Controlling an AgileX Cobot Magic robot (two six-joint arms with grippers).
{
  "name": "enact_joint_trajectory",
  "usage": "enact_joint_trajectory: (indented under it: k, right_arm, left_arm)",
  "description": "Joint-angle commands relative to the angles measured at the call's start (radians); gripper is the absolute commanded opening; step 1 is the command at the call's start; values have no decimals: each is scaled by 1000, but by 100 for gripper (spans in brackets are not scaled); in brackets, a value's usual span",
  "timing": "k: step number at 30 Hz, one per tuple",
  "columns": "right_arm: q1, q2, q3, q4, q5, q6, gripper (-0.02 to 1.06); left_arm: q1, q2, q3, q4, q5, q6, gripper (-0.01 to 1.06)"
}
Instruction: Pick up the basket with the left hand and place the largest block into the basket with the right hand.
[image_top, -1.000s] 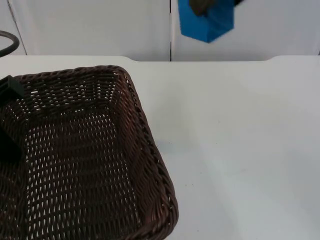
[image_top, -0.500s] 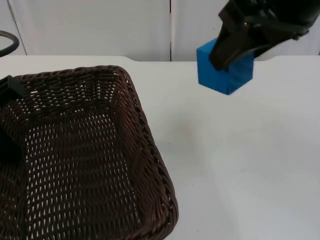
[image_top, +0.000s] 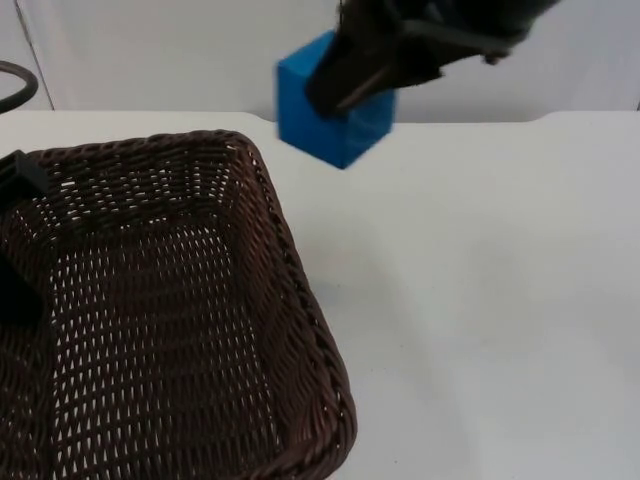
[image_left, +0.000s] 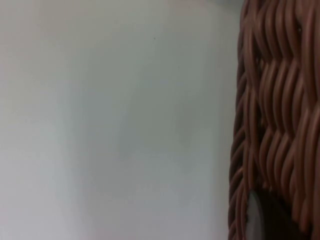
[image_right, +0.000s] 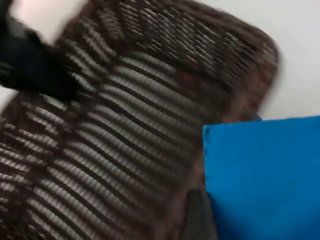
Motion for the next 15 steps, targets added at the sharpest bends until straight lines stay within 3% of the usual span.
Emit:
enact_joint_trajectory:
  k: [1, 10, 15]
  right_arm:
    - [35, -16, 1, 10, -47, -18, 0]
    - [179, -16, 1, 10, -117, -18, 0]
    - [187, -16, 1, 26, -117, -18, 0]
  left_arm:
    - [4, -13, -1, -40, 2, 0, 0]
    - [4, -13, -1, -40, 2, 0, 0]
    - [4, -13, -1, -40, 2, 0, 0]
